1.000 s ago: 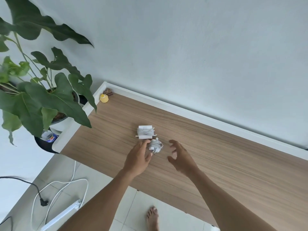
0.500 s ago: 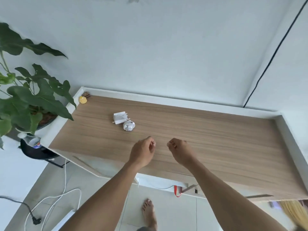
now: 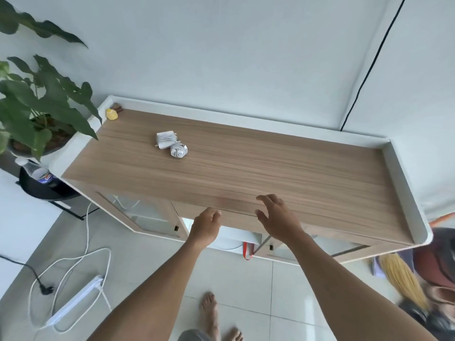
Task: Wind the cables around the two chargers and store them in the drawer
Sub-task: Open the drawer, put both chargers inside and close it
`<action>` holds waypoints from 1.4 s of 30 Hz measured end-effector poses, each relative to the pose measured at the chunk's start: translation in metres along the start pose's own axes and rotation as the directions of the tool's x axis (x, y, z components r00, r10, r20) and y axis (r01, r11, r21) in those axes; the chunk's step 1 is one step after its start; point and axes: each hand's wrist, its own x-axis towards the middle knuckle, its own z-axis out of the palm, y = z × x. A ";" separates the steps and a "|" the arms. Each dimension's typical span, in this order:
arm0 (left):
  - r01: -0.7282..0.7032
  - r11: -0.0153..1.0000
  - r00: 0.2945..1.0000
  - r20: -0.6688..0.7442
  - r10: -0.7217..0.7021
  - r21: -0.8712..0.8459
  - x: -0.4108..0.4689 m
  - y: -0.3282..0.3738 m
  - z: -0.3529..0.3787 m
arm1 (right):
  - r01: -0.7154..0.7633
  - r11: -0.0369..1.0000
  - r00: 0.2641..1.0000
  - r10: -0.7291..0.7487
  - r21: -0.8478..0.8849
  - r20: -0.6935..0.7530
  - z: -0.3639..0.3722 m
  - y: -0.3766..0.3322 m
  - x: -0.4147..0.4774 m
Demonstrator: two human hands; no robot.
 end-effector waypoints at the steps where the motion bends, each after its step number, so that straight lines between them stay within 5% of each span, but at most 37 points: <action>1: 0.120 0.985 0.993 0.029 -0.117 -0.126 0.002 -0.009 0.005 | 0.012 1.000 1.000 -0.012 -0.013 0.009 0.005 0.000 0.001; 3: 0.348 0.868 0.937 0.114 -0.330 -0.353 0.008 -0.029 0.014 | 0.036 0.999 0.999 -0.035 -0.023 0.026 0.017 0.001 0.001; 6: 0.512 0.660 0.851 0.216 -0.479 -0.550 0.023 -0.062 0.026 | 0.070 0.996 0.996 -0.066 -0.055 0.060 0.038 0.005 0.006; 16: 0.449 -0.013 0.788 0.403 -0.466 -0.893 0.082 -0.123 0.080 | 0.029 0.997 0.979 -0.013 -0.072 0.204 0.064 0.006 0.032; 27: 0.333 -0.268 0.849 0.411 -0.332 -0.904 0.124 -0.117 0.106 | 0.097 0.991 0.987 -0.083 -0.096 0.137 0.081 0.019 0.018; 33: 0.359 -0.194 0.838 0.407 -0.364 -0.913 0.120 -0.115 0.100 | 0.076 0.990 0.996 -0.070 -0.117 0.055 0.093 0.024 0.004; 36: 0.421 -0.046 0.823 0.402 -0.401 -0.906 0.110 -0.118 0.097 | 0.015 0.978 0.999 -0.022 -0.207 -0.035 0.101 0.032 -0.007; 38: 0.512 0.160 0.801 0.403 -0.442 -0.844 0.098 -0.120 0.095 | -0.004 0.965 0.997 -0.016 -0.263 -0.074 0.104 0.035 -0.012; 40: 0.566 0.477 0.809 0.341 -0.478 -0.673 0.076 -0.115 0.089 | -0.017 0.959 0.995 -0.012 -0.281 -0.099 0.105 0.034 -0.015; 42: 0.371 0.827 0.927 0.124 -0.353 -0.422 0.051 -0.110 0.081 | -0.030 0.959 0.996 0.004 -0.283 -0.093 0.107 0.029 -0.014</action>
